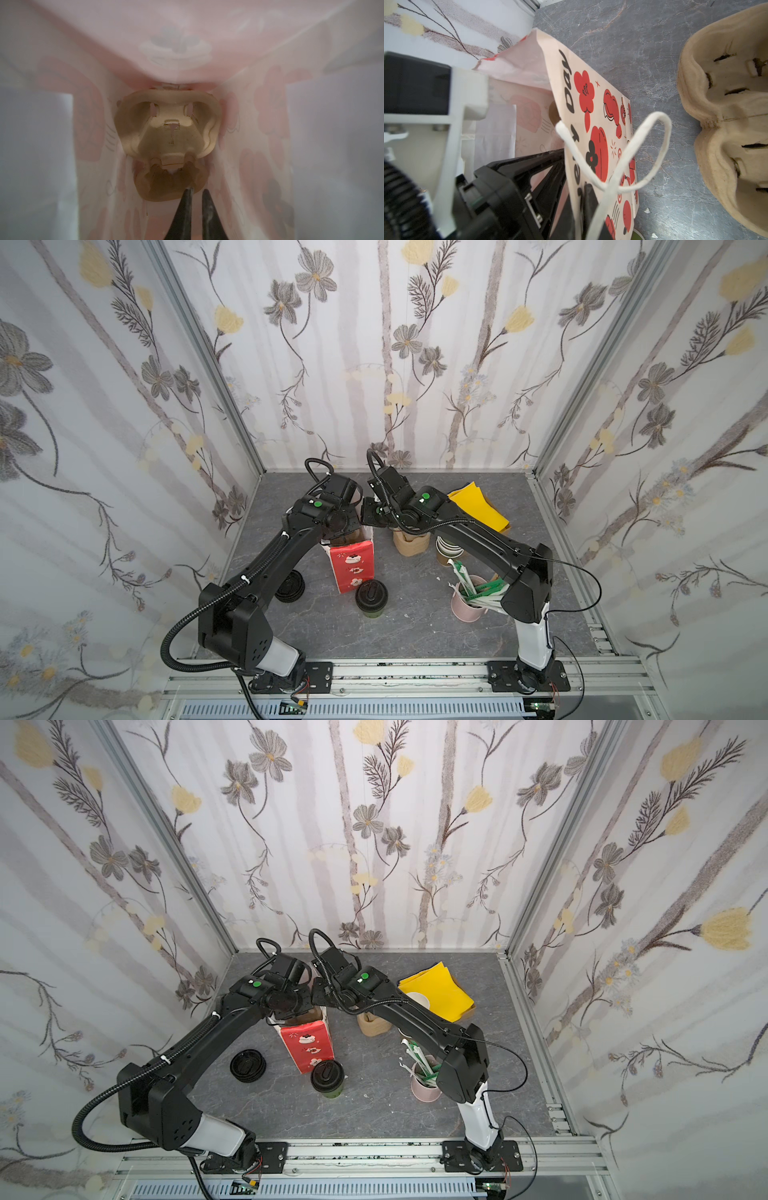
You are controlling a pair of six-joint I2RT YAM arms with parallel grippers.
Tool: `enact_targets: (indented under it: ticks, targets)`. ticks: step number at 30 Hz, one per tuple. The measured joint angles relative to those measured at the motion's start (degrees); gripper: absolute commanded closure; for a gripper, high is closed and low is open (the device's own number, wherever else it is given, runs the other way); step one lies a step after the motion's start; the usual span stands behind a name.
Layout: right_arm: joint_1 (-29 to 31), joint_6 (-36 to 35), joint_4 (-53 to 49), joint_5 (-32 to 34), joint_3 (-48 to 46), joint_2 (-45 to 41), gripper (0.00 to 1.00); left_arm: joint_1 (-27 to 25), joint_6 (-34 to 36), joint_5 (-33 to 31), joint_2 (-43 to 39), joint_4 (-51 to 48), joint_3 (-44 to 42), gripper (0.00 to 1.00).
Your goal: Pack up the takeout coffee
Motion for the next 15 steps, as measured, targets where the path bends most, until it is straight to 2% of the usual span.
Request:
enact_targets:
  ticks: [4, 10, 15]
  targets:
    - [0.2, 0.4, 0.7, 0.0, -0.6, 0.0, 0.89, -0.1, 1.1, -0.6, 3.1, 0.1, 1.6, 0.88]
    - [0.3, 0.7, 1.2, 0.8, -1.6, 0.0, 0.88, 0.2, 1.9, -4.9, 6.8, 2.2, 2.7, 0.91]
    - [0.5, 1.1, 1.7, 1.7, -1.8, 0.0, 0.87, 0.2, 1.8, -5.8, 7.7, 4.7, -0.2, 0.89]
